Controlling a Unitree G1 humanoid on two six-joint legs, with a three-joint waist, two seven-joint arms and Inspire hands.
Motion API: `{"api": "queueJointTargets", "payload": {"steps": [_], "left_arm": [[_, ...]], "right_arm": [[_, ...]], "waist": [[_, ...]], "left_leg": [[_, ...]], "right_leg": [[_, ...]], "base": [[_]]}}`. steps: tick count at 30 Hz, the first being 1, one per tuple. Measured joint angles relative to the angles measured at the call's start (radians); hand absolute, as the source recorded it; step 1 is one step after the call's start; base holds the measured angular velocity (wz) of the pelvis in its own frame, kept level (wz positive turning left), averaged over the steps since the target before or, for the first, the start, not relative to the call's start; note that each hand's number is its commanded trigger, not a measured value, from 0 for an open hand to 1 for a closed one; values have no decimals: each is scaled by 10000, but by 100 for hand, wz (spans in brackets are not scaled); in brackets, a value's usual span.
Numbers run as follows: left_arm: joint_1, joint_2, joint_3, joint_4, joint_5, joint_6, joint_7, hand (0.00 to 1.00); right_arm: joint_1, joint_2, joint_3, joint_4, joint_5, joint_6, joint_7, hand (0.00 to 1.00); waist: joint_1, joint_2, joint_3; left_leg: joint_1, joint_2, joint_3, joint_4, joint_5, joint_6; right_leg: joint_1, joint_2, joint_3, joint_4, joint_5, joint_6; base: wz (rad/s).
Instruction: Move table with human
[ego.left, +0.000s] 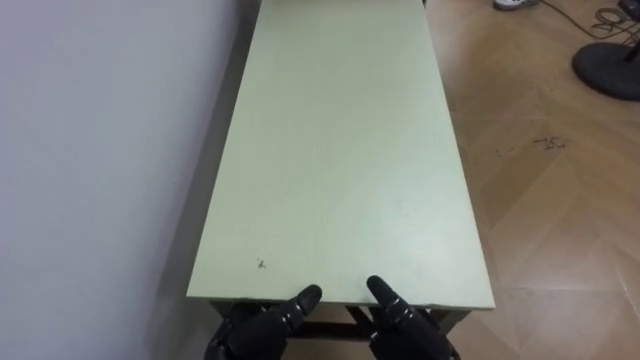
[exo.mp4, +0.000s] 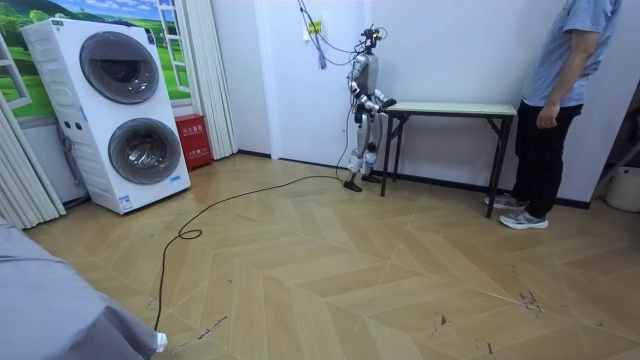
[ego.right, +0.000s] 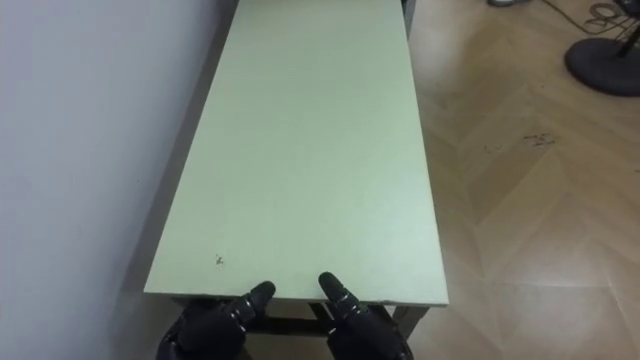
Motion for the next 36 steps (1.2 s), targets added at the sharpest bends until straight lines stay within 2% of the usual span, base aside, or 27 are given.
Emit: {"api": "queueJointTargets", "payload": {"steps": [6,12,16,19,21,24,27,30,31,36], "left_arm": [[-437,17,16,1155,811,-2,-203,0],[-416,221,-58,1690,1219,-2,-198,0],[-509,266,-57,2588,1594,-28,-157,0],[-489,279,-47,3133,1979,-22,-163,0],[-580,310,29,3270,2125,-29,-186,0],[-934,289,68,4298,2312,-248,-349,0],[-1147,268,167,4957,2318,-410,-210,0],[-1165,265,213,5162,2322,-593,-8,0],[-1175,255,229,5279,2321,-668,35,0],[-1287,174,455,5803,2328,-834,69,0]], "right_arm": [[-191,-59,-276,530,-1471,93,474,0],[-430,-180,-392,1113,-3422,112,510,0],[-536,-269,-275,1862,-5302,99,349,0],[-619,-328,-313,2598,-5995,110,166,0],[-653,-407,-352,2901,-6117,113,67,0],[-887,-372,-434,3697,-6363,70,-223,0],[-1059,-324,-543,4155,-6667,-5,-572,0],[-1176,-299,-596,4688,-6735,-98,-843,0],[-1268,-278,-617,4930,-6730,-130,-961,0],[-1479,-160,-1027,6179,-6736,-247,-1448,0]], "waist": [[11,7,-3],[0,-17,-7],[53,-18,-28],[31,-49,-43],[45,-66,-80],[43,-87,-74],[32,-113,-124],[33,-150,-115],[30,-198,-79],[21,-210,-76]], "left_leg": [[9,-24,-51,-10,-2,-1],[6,-33,-77,8,-1,0],[-4,-30,-76,6,-1,-1],[-70,-37,-96,21,-1,0],[-176,-40,-136,55,0,1],[11,-69,-170,-27,9,5],[106,-70,-172,-71,7,3],[148,-82,-170,-162,21,-12],[193,-82,-170,-166,21,-12],[222,-84,-169,-154,20,-14]], "right_leg": [[45,0,-17,-2,0,1],[45,-3,-40,-17,0,2],[25,-2,-45,-14,1,2],[-21,-2,-60,-15,1,2],[-114,-2,-116,-10,1,2],[61,-15,-151,-30,9,12],[87,-15,-147,-45,8,13],[138,-14,-146,-167,12,17],[200,-11,-146,-175,12,17],[254,-12,-156,-185,14,20]], "base": [[2],[0],[0],[2],[6],[2],[-1],[0],[0],[0]]}}
